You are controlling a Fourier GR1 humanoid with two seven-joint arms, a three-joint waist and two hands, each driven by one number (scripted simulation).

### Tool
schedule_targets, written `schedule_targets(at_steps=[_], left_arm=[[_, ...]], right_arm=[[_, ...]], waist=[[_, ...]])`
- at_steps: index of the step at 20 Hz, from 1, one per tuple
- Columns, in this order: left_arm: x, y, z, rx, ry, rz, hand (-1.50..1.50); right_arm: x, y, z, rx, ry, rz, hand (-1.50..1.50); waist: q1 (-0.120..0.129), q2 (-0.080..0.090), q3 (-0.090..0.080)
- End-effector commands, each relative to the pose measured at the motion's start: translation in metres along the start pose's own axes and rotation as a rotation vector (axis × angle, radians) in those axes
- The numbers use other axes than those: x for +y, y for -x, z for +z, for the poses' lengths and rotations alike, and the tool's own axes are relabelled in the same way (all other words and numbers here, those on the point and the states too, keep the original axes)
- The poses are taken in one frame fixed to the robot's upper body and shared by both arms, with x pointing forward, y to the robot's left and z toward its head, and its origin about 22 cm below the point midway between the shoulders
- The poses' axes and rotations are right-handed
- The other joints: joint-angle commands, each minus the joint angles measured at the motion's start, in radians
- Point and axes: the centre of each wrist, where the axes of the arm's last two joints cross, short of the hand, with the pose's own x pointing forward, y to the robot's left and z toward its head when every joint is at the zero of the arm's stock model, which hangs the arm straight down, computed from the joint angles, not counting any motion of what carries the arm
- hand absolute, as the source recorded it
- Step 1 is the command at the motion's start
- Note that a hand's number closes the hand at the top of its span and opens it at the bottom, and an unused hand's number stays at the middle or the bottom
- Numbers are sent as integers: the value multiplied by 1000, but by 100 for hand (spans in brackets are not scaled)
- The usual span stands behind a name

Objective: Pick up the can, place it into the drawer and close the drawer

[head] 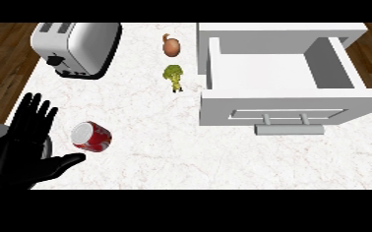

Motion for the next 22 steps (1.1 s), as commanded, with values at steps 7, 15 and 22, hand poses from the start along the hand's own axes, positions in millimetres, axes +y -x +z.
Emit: schedule_targets(at_steps=[7, 15, 22], left_arm=[[30, 68, 5, 13, -87, -3, -150], [55, 104, -1, 21, -134, -41, -150], [40, 139, 7, 57, -138, -26, -150]], right_arm=[[-16, 20, 18, 11, -4, -23, -150], [-10, -5, 21, 5, 1, 4, -150], [-21, -7, 18, -14, 7, -16, -150]], waist=[[1, 0, 0], [0, 0, 0], [0, -1, 0]])
